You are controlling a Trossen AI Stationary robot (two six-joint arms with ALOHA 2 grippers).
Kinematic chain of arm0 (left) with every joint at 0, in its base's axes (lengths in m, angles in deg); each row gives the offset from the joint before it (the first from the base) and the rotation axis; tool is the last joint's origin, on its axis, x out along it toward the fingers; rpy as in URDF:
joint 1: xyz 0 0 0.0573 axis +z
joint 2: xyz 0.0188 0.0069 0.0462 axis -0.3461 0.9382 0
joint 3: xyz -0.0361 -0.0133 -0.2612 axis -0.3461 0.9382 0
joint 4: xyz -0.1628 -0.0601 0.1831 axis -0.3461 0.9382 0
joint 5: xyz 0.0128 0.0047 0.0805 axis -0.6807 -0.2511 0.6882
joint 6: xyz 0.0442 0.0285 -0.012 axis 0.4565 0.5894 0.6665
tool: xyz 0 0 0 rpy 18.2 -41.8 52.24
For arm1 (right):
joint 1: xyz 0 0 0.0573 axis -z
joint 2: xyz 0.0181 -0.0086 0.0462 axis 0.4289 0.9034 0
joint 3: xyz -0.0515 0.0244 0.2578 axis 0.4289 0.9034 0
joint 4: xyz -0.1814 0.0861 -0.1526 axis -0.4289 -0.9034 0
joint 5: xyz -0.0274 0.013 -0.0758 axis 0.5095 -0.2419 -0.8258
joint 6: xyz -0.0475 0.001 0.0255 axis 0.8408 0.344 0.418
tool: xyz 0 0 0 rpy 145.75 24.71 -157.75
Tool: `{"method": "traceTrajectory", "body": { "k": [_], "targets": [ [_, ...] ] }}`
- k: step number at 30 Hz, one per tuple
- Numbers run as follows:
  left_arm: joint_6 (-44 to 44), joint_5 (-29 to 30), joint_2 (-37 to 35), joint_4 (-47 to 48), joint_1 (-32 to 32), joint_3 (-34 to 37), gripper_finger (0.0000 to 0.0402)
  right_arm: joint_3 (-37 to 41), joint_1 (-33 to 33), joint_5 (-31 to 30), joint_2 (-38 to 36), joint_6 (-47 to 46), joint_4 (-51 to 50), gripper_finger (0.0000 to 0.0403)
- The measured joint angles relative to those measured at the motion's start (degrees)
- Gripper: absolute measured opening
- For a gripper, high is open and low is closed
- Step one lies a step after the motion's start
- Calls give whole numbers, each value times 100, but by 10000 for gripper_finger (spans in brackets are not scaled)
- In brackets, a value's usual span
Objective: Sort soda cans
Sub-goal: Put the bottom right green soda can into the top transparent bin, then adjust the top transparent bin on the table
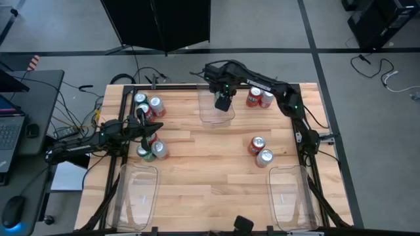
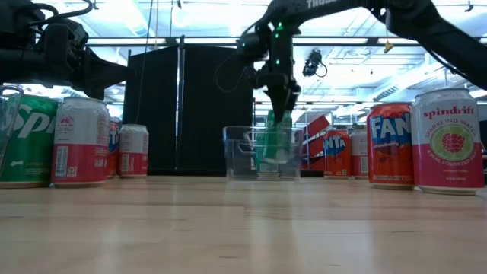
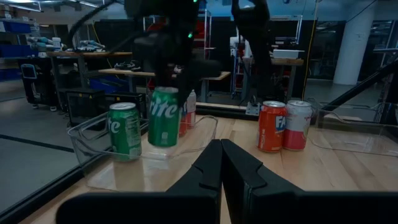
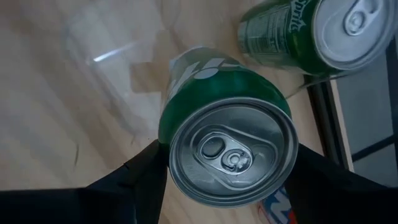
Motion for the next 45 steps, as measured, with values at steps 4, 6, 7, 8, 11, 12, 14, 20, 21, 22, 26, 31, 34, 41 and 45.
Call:
{"method": "traceTrajectory", "body": {
  "k": [4,6,7,8,11,12,14,20,21,22,26,31,34,41,45],
  "targets": [
    [0,0,1,0,0,-2,11,0,65,-121,215,42,78,254],
    [0,0,0,0,0,0,11,-2,86,-178,296,44,83,254],
    [0,0,0,0,0,-2,11,-2,88,-185,346,44,85,254],
    [1,0,2,-1,0,-1,11,-2,96,-186,364,44,93,254],
    [1,0,0,0,0,-1,11,69,116,-205,368,44,206,254],
    [2,0,0,-2,0,-1,11,78,128,-219,365,40,235,254],
    [2,0,0,0,0,-1,11,86,155,-216,365,-4,251,254],
    [1,0,0,0,0,0,11,87,158,-290,365,-55,289,316],
    [2,0,1,0,0,0,11,87,158,-349,365,-57,288,327],
    [2,0,1,0,0,0,11,87,165,-357,358,-63,286,336],
    [0,0,2,0,0,0,11,87,165,-464,349,-57,283,347],
    [0,0,0,0,0,0,11,78,157,-491,344,-14,197,342],
    [2,0,0,0,0,0,11,-158,113,-505,327,73,-92,337],
    [2,0,1,0,0,-1,11,-380,-120,-202,-221,188,-199,312],
    [2,0,0,0,0,-2,11,-380,-420,427,-442,318,-274,256]
  ]
}}
